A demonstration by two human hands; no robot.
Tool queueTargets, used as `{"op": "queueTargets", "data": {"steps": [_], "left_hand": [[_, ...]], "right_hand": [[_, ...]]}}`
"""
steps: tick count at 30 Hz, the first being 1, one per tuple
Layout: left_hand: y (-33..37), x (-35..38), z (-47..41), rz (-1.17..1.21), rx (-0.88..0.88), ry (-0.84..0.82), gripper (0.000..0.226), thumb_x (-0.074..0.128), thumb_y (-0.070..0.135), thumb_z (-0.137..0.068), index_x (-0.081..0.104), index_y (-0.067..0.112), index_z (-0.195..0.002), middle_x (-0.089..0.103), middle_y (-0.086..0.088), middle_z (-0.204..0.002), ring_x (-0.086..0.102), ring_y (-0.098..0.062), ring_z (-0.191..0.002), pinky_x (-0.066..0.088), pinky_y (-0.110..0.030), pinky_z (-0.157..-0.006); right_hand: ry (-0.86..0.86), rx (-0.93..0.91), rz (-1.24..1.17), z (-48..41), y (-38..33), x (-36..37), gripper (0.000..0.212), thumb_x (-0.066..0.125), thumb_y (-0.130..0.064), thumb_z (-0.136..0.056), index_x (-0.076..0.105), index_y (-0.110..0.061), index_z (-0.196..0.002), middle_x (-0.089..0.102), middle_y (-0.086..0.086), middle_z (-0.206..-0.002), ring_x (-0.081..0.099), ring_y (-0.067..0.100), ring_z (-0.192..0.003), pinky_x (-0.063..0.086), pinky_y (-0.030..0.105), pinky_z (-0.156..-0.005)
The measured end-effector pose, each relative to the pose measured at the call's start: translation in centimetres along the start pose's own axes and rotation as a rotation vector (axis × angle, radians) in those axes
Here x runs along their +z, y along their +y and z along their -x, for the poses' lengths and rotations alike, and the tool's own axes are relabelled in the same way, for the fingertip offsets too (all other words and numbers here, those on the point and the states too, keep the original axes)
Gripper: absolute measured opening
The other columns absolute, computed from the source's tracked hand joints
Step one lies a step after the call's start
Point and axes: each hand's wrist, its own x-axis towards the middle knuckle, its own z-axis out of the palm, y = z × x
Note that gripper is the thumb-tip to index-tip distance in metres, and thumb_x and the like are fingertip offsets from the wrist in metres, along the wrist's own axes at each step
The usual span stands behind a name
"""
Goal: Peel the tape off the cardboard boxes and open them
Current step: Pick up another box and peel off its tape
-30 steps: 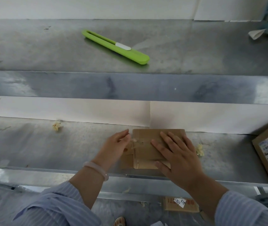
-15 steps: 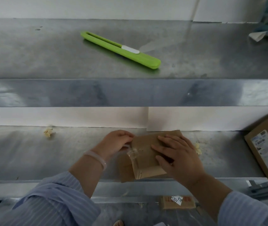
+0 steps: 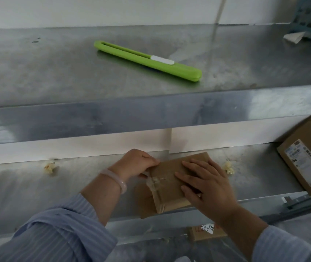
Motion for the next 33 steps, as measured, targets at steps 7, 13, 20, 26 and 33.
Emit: {"op": "queueTargets", "data": {"steps": [7, 13, 20, 26, 33], "left_hand": [[0.0, -0.9, -0.3, -0.025, 0.019, -0.045, 0.018, 0.069, 0.019, -0.087, 0.073, 0.003, -0.094, 0.072, -0.015, -0.093, 0.070, -0.023, -0.084, 0.060, -0.038, -0.075], [0.7, -2.1, -1.4, -0.296, 0.104, -0.194, 0.012, 0.061, 0.020, -0.093, 0.072, 0.018, -0.096, 0.070, -0.001, -0.096, 0.067, -0.014, -0.090, 0.059, -0.033, -0.077], [-0.8, -3.4, -1.6, -0.313, 0.260, -0.287, 0.023, 0.055, 0.007, -0.095, 0.069, 0.025, -0.099, 0.069, 0.004, -0.100, 0.067, -0.010, -0.091, 0.059, -0.031, -0.078], [-2.0, -2.9, -1.7, -0.344, 0.427, -0.214, 0.029, 0.055, 0.004, -0.094, 0.067, 0.031, -0.095, 0.066, 0.009, -0.098, 0.065, -0.012, -0.088, 0.059, -0.028, -0.072], [-2.0, -3.2, -3.0, -0.541, 0.606, -0.194, 0.014, 0.064, 0.013, -0.090, 0.069, 0.024, -0.096, 0.064, 0.016, -0.093, 0.061, 0.001, -0.085, 0.047, -0.012, -0.076]], "right_hand": [[-0.007, 0.015, 0.011, -0.1, -0.3, -0.1, 0.033, 0.054, -0.050, -0.088, 0.069, -0.043, -0.117, 0.059, -0.014, -0.133, 0.051, 0.012, -0.128, 0.031, 0.044, -0.113], [0.001, 0.009, 0.006, 0.0, -0.5, -0.2, 0.033, 0.054, -0.050, -0.088, 0.068, -0.045, -0.117, 0.057, -0.016, -0.136, 0.049, 0.009, -0.129, 0.029, 0.041, -0.113], [-0.007, 0.044, -0.018, -0.2, -0.4, 0.1, 0.033, 0.057, -0.051, -0.086, 0.067, -0.048, -0.117, 0.056, -0.019, -0.136, 0.046, 0.005, -0.131, 0.031, 0.043, -0.113], [0.009, 0.036, -0.015, -0.2, -0.6, 0.0, 0.033, 0.056, -0.051, -0.086, 0.068, -0.046, -0.117, 0.057, -0.018, -0.136, 0.048, 0.008, -0.131, 0.030, 0.041, -0.113], [-0.017, 0.042, -0.014, -0.3, -0.4, 0.1, 0.032, 0.055, -0.052, -0.087, 0.067, -0.048, -0.117, 0.055, -0.019, -0.137, 0.046, 0.006, -0.132, 0.031, 0.046, -0.113]]}}
